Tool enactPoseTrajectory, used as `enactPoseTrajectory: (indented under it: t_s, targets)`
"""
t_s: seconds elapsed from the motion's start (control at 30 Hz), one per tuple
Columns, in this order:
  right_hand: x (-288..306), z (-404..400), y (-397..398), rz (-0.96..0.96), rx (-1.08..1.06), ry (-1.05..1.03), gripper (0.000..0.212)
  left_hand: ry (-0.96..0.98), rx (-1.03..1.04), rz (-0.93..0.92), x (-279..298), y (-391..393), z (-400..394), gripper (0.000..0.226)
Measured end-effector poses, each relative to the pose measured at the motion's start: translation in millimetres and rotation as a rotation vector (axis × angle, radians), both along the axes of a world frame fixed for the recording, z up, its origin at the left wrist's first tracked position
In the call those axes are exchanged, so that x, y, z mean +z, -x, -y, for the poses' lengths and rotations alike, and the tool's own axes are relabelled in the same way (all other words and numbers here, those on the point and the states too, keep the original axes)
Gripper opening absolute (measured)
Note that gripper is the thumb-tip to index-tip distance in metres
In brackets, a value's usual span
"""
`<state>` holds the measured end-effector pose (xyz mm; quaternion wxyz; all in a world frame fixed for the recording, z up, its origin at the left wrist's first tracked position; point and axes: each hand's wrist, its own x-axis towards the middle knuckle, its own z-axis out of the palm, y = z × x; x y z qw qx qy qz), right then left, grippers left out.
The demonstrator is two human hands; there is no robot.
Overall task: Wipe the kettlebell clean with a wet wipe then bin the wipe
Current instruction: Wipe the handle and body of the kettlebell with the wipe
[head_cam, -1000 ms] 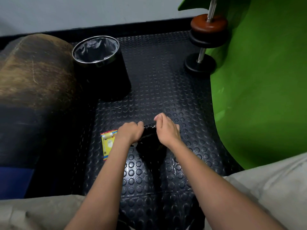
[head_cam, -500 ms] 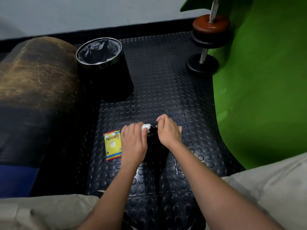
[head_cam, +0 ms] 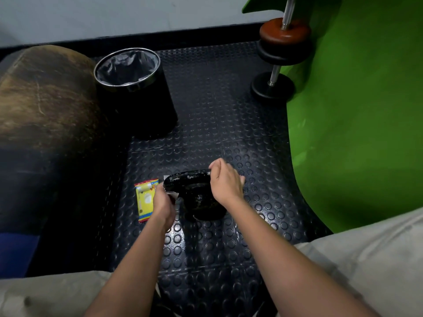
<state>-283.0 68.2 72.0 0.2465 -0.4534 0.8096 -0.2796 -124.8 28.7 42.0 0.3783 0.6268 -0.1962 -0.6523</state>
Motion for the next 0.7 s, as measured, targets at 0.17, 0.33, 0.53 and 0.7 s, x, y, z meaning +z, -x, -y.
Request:
enactPoseTrajectory:
  t_s: [0.17,0.33,0.53,0.7]
  targets:
    - [-0.6,0.2,-2.1,-0.03,-0.008,-0.009,0.041,0.058,-0.178,0.166,14.8,-8.0,10.4,0.021]
    - [-0.2,0.6,-1.5,-0.043,-0.01,-0.009,0.042,0.366,-0.814,1.0,54.2,9.1,31.0,0.036]
    - [1.1,4.3,0.2,-0.034,-0.011,-0.01,0.04,0.638,-1.03,1.443,70.0,38.6,4.6,0.029]
    - [0.7,5.0,-2.0,-0.045,-0.015,-0.017,0.041,0.964,-0.756,1.412,48.7,33.2,-17.1,0.032]
